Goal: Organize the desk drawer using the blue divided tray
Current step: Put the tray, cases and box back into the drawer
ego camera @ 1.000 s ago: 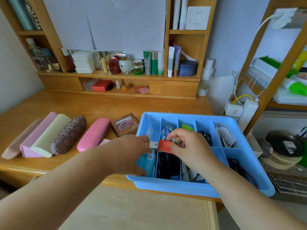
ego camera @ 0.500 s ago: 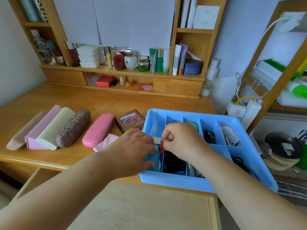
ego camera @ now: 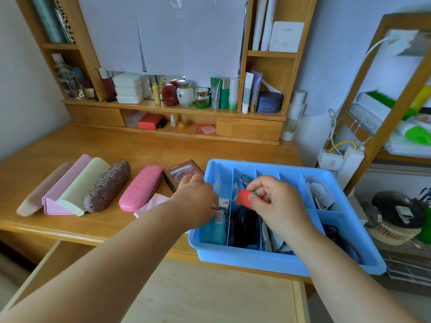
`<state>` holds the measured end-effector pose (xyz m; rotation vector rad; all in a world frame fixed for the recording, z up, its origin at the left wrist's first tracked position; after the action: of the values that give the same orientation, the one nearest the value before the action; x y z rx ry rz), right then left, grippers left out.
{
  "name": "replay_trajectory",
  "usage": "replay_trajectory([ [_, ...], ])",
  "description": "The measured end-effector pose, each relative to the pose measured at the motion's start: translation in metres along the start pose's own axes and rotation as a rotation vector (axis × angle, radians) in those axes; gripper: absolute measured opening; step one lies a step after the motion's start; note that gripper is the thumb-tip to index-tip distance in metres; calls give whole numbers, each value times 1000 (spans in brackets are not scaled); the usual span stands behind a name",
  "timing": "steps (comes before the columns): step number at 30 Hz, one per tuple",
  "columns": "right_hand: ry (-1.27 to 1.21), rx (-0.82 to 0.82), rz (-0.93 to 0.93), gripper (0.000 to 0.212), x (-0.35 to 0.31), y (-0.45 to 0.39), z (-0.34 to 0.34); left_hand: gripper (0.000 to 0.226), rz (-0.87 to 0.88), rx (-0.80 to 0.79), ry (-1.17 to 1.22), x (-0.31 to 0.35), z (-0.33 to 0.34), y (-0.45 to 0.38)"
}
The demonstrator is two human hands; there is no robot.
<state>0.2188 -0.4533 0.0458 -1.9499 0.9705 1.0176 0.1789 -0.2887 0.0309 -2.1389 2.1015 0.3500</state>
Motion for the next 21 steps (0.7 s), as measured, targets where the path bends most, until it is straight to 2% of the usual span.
replay_trajectory([
  [3, -71, 5, 9, 28, -1, 0, -3, 14, -43, 1, 190, -8, 4, -2],
  [6, -116, 10, 28, 29, 0, -1, -10, 5, -6, 194, 341, -14, -1, 8],
  [7, -121, 6, 35, 29, 1, -2, -12, 2, -4, 267, 496, -19, -4, 14],
  [8, -125, 1, 40, 30, 1, -4, -13, 9, -32, 322, 700, -24, -7, 22],
  [11, -117, -19, 18, 28, -4, -11, -12, 19, -259, 489, 1279, -46, -4, 45],
  [14, 31, -66, -34, 26, -15, -18, 3, 19, -504, 525, 1596, -52, 18, 57],
  [17, 231, -167, -114, 26, -28, -19, 26, 26, -607, 504, 1795, -45, 36, 59],
  [21, 456, -286, -213, 19, -32, -17, 50, 38, -630, 505, 1823, -40, 44, 61],
])
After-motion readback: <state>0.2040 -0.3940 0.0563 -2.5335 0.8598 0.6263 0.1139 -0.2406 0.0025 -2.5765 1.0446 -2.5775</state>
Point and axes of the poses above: each hand's wrist, its own y-axis away from the middle knuckle, its own z-axis out of the palm, x = y × z, the point moved 4 cm from there along -y, towards the middle knuckle, and after that the axes turned 13 degrees about -y, right-handed, at the moved point
